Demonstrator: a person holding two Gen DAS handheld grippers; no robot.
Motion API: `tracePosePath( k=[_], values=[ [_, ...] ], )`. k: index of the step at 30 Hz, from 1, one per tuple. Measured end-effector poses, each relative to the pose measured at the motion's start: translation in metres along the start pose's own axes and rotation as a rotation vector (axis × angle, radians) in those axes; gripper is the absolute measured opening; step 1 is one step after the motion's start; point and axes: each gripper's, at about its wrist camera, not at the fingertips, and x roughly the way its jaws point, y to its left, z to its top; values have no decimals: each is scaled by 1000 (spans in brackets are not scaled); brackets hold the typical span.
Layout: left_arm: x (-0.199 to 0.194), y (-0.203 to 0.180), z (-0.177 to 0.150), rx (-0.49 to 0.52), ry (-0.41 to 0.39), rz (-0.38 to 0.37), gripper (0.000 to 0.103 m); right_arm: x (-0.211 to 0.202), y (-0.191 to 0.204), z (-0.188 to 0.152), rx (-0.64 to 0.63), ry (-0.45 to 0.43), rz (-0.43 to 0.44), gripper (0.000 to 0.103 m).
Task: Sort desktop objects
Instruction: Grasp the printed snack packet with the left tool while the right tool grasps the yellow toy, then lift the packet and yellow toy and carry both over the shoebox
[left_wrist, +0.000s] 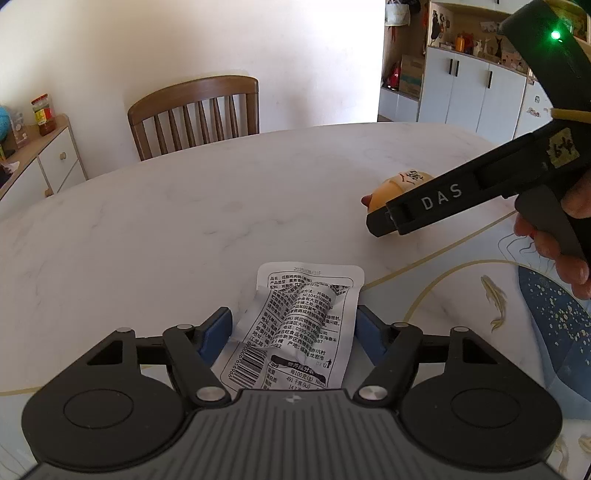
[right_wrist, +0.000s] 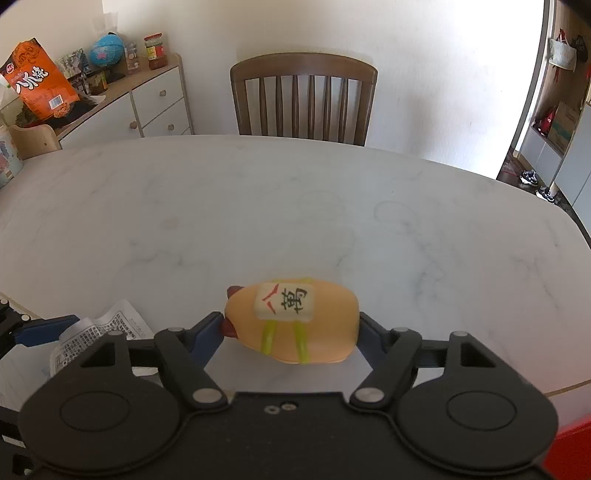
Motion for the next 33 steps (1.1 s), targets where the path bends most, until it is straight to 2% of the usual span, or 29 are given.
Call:
tracePosePath(
  k=[7,17,33],
  values=[
    [0,2,5,-7,13,0,70,-16,-3,-4,-15,-21,-2,73],
    [-12,5,3,-48,18,4,70,-41,-1,-20,-37,-7,12,72],
    [-53,-3,4,-74,7,-1,70,-87,10,-49,-73,-9,22,72]
  ],
)
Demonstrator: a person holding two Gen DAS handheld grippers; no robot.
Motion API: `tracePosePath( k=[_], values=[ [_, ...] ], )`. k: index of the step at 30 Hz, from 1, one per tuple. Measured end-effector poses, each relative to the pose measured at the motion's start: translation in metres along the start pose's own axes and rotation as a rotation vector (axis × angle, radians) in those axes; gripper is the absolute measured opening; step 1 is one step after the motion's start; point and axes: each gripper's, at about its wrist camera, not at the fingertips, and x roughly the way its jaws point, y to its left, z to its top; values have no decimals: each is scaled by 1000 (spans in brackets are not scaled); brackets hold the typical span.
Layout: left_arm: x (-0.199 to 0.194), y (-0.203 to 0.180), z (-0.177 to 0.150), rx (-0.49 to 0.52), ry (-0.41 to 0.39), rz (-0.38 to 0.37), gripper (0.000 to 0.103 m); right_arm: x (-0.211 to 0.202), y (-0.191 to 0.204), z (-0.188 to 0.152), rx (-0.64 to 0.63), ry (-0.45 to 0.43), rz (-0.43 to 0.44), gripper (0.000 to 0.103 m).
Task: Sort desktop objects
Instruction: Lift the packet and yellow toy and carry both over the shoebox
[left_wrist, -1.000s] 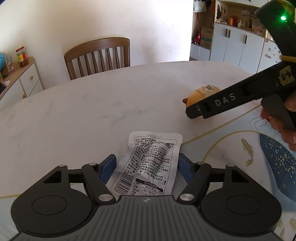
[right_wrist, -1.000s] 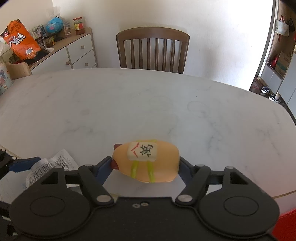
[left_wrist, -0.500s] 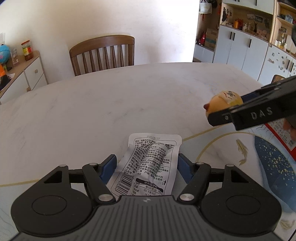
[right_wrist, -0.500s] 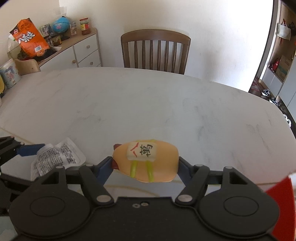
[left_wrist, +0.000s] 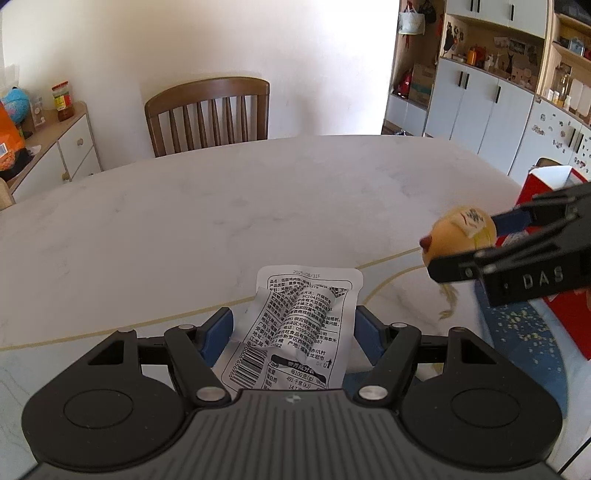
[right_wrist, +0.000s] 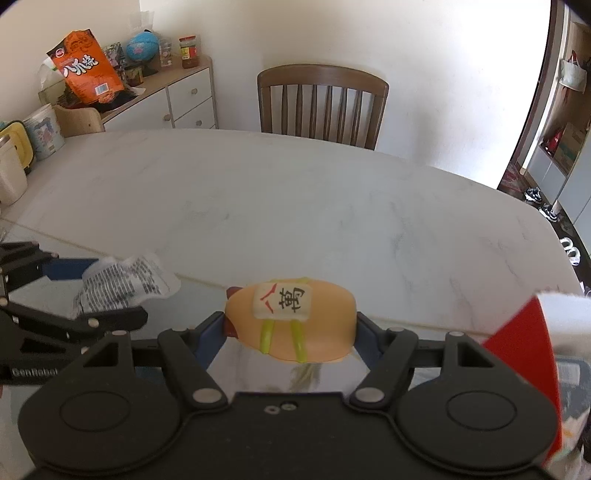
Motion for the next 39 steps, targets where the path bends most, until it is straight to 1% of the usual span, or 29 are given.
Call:
tracePosePath(
  k=[4,15,21,23,28,39],
  values=[
    [-11,-3,-1,-29,9,-16,70,-14,1,-8,-9,2,13,72],
    [-35,-22,-13,-44,22,-62,70,-49,0,-40,10,29,18,71],
    [-52,-36,-16,-25,9,-73,70,-70,-1,-56,14,32,-11,71],
    [-61,-44,-19,-14,3,-70,70,-77,-1,-59,8,32,-33,71],
    [-79,-60,-21,32,-17,-69,70,-98,0,-64,-10,0,-64,71],
    [-106,-84,-13,43,-45,-82,70,-138,-14,-67,-8,-81,-114,71]
  ],
)
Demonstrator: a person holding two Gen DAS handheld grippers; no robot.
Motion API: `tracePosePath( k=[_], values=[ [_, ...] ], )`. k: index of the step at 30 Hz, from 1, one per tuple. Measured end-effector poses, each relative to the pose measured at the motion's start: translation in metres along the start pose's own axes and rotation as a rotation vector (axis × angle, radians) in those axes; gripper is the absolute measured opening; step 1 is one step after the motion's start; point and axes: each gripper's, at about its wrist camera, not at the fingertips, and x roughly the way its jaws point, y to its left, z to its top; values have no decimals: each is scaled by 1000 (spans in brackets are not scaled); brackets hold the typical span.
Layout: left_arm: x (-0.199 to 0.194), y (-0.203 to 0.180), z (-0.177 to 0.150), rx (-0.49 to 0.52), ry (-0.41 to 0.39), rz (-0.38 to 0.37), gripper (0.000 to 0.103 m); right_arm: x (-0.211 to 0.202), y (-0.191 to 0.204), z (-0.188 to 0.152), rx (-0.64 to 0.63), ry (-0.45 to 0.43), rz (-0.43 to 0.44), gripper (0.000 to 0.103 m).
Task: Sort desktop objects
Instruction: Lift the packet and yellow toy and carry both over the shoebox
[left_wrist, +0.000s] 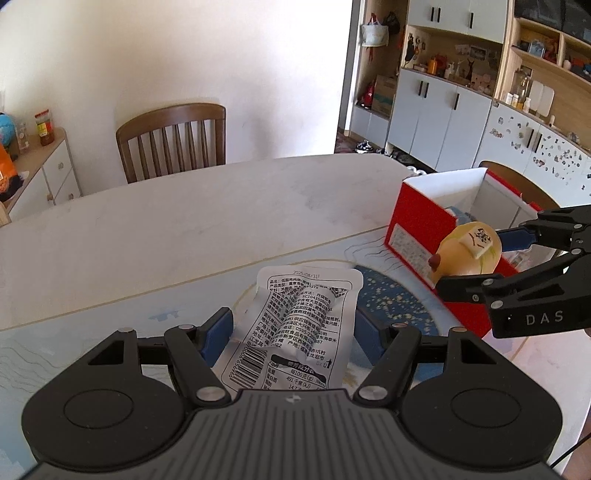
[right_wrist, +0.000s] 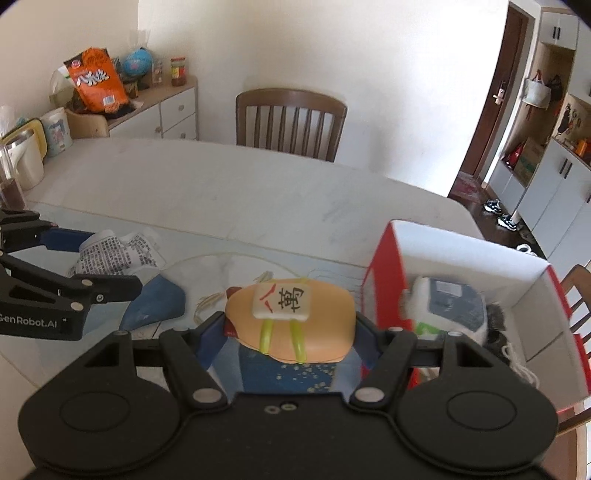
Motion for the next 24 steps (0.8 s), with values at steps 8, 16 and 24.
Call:
tracePosePath(
  k=[8,16,24],
  values=[
    [-8,-28,12,20,-28,-9,70,-18,-28,-2,25,-39,-14,71],
    [-7,-68,31,31,-54,-18,70,-31,-68,-7,36,-63,-20,71],
    [4,-113,52,33,-68,-19,70,-40,-117,-16,34,-82,-19,71]
  ],
)
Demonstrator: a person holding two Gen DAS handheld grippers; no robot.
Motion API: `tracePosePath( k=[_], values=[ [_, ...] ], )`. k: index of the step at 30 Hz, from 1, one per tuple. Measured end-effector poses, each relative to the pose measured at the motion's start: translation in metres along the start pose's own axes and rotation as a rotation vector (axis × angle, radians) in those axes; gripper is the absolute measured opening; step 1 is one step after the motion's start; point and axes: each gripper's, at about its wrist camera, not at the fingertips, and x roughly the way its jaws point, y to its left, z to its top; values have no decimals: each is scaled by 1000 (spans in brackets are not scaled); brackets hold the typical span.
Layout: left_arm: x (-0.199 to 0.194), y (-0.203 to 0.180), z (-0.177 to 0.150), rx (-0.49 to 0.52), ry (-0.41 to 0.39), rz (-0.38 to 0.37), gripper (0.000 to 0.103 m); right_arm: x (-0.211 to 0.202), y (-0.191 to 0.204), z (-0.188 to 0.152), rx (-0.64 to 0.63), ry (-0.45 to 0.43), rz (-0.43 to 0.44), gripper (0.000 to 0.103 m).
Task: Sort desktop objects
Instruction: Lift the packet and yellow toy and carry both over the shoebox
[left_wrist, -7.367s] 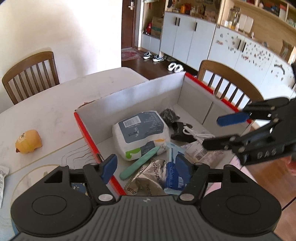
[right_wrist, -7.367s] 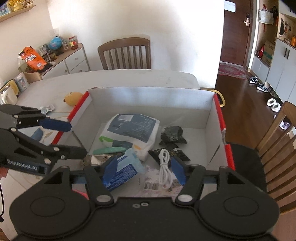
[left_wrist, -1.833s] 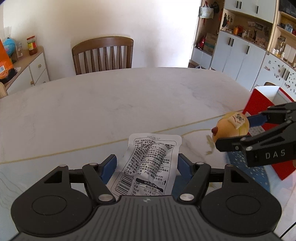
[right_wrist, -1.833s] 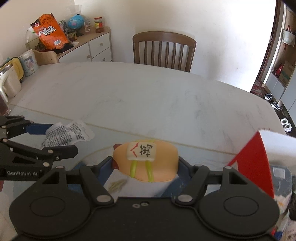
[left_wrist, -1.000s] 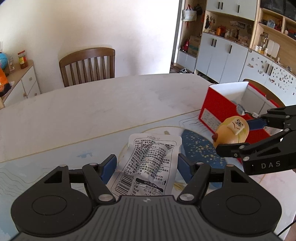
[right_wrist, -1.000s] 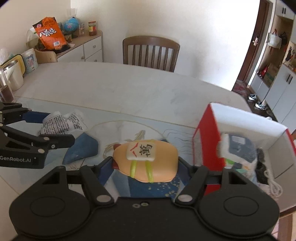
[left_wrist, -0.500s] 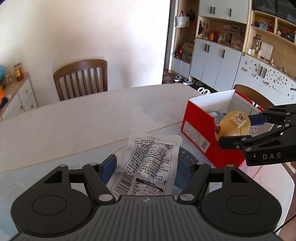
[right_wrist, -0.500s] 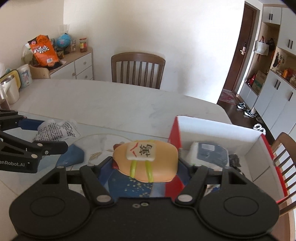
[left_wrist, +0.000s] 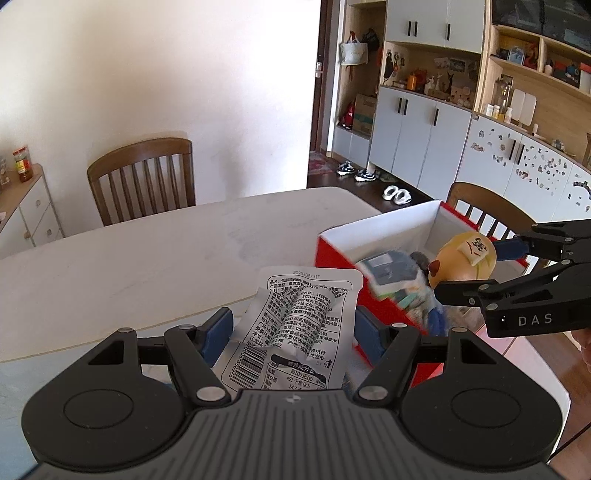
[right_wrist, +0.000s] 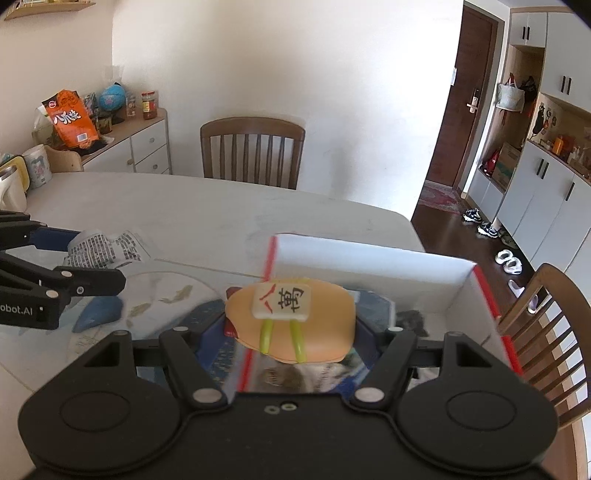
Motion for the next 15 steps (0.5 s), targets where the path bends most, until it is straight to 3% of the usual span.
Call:
tracePosePath(
  k=[15],
  values=[
    [38,-76,32,55,8,-52,70,-2,-83,-16,12,18,-22,71]
  ],
)
